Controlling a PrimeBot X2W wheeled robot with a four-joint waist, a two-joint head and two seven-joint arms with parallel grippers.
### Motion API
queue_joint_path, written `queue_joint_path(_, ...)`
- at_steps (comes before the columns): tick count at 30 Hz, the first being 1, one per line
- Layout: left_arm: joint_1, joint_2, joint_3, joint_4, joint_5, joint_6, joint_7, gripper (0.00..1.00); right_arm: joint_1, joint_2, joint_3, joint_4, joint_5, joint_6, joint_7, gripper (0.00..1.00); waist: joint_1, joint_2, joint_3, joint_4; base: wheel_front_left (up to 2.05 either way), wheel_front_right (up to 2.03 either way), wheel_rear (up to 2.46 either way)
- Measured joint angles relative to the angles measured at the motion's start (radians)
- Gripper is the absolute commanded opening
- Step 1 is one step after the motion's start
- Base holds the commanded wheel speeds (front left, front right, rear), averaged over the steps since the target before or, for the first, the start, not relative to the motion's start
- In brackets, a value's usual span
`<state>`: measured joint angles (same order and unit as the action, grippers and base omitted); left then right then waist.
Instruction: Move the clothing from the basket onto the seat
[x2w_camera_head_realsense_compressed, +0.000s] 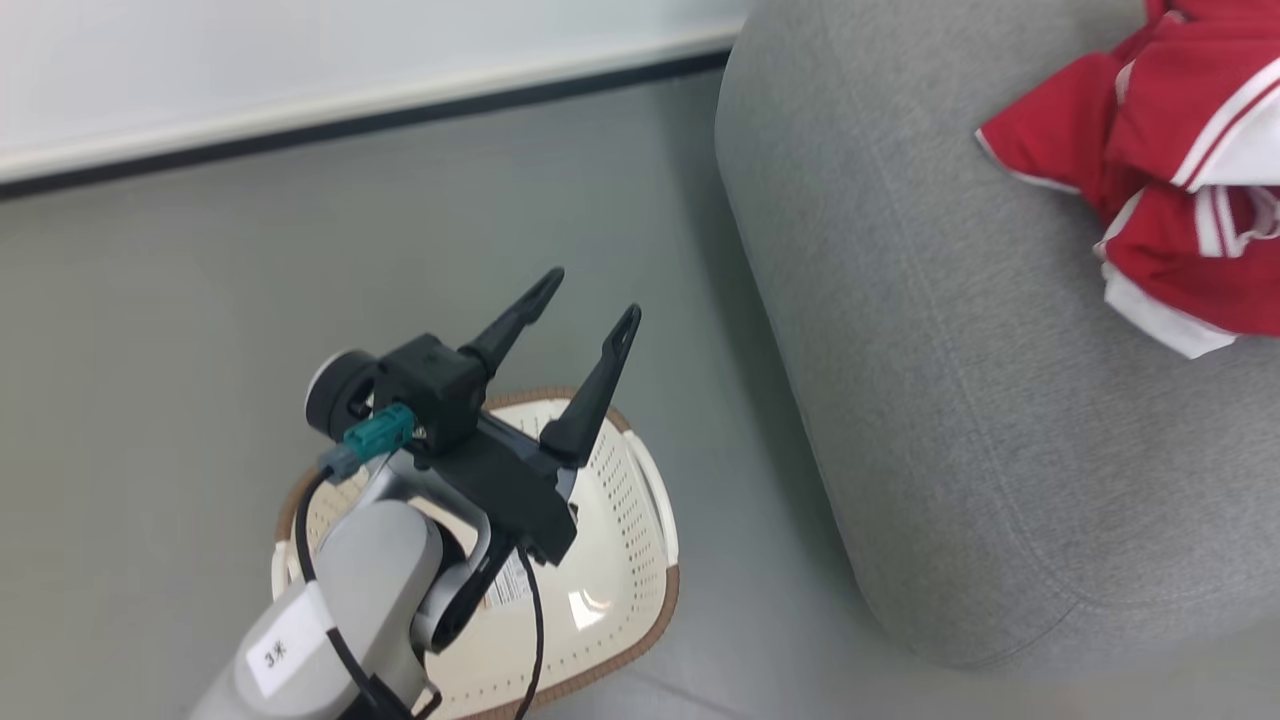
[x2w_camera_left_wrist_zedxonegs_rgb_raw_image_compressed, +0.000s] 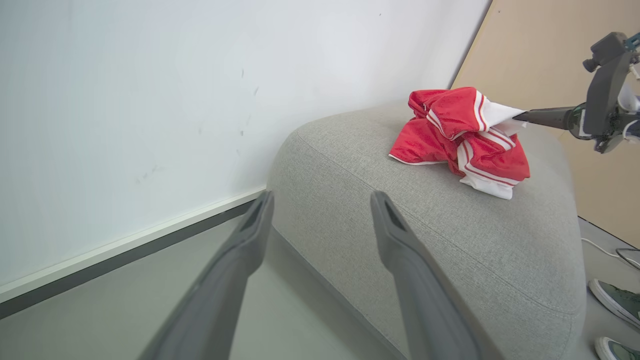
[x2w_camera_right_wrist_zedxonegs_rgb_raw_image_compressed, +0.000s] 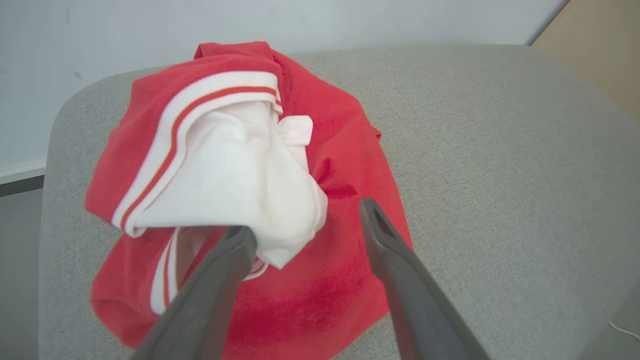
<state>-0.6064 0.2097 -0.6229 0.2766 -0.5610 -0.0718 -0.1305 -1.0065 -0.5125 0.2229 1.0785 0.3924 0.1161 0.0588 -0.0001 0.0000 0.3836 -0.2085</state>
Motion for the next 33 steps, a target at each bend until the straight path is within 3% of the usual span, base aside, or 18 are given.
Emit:
queue_joint_path(17, 0.141, -0.033, 0.011, 0.049, -0.049, 0.013, -0.066, 1.00, 0.231, 0.005, 0.008, -0.287, 0.045, 0.007, -0.176, 1.00, -0.0001, -0.0001, -0.233, 0.018, 0.00, 0.00, 0.00)
queue_joint_path(25, 0.225, -0.028, 0.046, 0.023, -0.065, 0.053, -0.079, 1.00, 0.450, 0.017, -0.021, -0.481, 0.109, 0.007, -0.256, 1.00, -0.0002, -0.0002, -0.321, 0.083, 0.00, 0.00, 0.00)
queue_joint_path(33, 0.295, 0.009, 0.101, -0.019, -0.086, 0.091, -0.092, 1.00, 0.609, 0.080, -0.035, -0.676, 0.147, 0.007, -0.290, 1.00, 0.0000, -0.0001, -0.365, 0.173, 0.00, 0.00, 0.00)
